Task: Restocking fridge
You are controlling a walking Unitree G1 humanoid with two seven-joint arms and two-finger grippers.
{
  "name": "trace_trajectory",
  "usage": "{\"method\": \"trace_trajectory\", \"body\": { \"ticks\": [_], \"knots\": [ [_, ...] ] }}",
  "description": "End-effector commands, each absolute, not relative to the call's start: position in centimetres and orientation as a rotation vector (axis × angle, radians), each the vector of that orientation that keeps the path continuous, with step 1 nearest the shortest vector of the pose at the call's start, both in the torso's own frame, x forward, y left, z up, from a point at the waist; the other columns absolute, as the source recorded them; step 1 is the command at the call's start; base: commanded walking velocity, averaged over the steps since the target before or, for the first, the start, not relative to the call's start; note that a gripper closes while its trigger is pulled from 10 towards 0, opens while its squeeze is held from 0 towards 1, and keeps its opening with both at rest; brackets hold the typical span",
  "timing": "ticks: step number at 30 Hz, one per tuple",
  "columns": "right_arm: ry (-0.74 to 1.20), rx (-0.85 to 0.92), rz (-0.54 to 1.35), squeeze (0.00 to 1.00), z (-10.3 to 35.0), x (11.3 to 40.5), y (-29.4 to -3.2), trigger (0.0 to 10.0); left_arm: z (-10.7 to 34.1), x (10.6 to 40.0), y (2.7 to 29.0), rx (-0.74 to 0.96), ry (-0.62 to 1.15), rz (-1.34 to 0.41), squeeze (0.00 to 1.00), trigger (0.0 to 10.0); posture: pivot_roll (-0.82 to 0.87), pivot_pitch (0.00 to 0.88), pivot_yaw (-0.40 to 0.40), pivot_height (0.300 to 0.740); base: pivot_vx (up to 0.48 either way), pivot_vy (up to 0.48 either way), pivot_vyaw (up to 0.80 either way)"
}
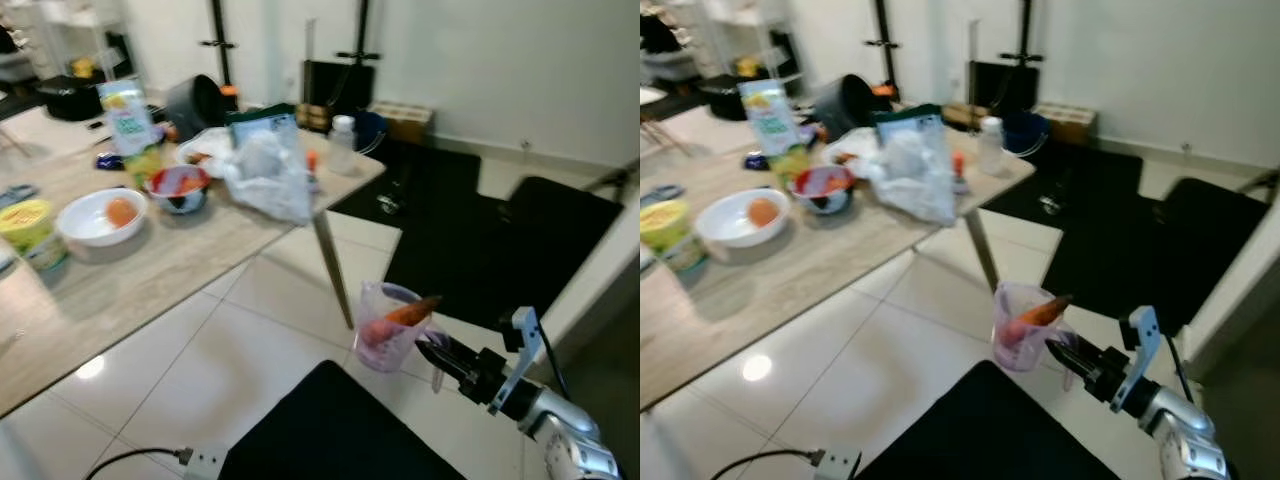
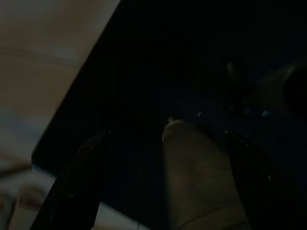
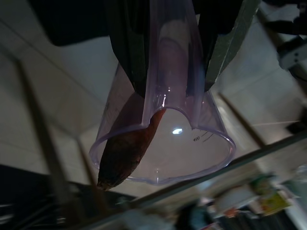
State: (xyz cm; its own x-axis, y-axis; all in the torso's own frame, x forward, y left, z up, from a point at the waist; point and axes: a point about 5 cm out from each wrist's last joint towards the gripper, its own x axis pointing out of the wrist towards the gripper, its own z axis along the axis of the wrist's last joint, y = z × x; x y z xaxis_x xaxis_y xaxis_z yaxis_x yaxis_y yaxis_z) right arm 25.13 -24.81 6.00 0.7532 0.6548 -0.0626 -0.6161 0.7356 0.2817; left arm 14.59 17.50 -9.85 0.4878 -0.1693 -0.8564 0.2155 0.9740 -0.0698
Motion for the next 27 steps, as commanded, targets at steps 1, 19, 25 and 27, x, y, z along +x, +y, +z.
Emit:
{"method": "trace_trajectory", "body": {
  "ticks": [1,19,25,27],
  "knots": [
    [0.144,0.243,0.699,0.0,5.9,25.4,-24.4,10.0,-10.2,13.6,17.8,0.044,1.068,-0.225,0.0,10.0,0.07,0.0,0.028,0.74,0.0,0.0,-0.8],
    [0.194,0.213,0.594,0.0,4.3,25.6,-24.3,10.0,-10.2,13.7,17.8,0.044,1.065,-0.225,0.0,10.0,0.07,0.0,0.024,0.74,0.0,0.0,-0.8],
    [0.186,0.212,0.602,0.0,4.2,25.7,-23.9,10.0,-10.2,13.7,17.8,0.046,1.063,-0.228,0.0,10.0,0.07,0.0,0.024,0.74,0.0,0.0,-0.8],
    [0.185,0.208,0.603,0.0,4.1,25.8,-23.8,10.0,-10.1,13.8,17.8,0.046,1.062,-0.228,0.0,10.0,0.07,0.0,0.024,0.74,0.0,0.0,-0.8]
  ]
}}
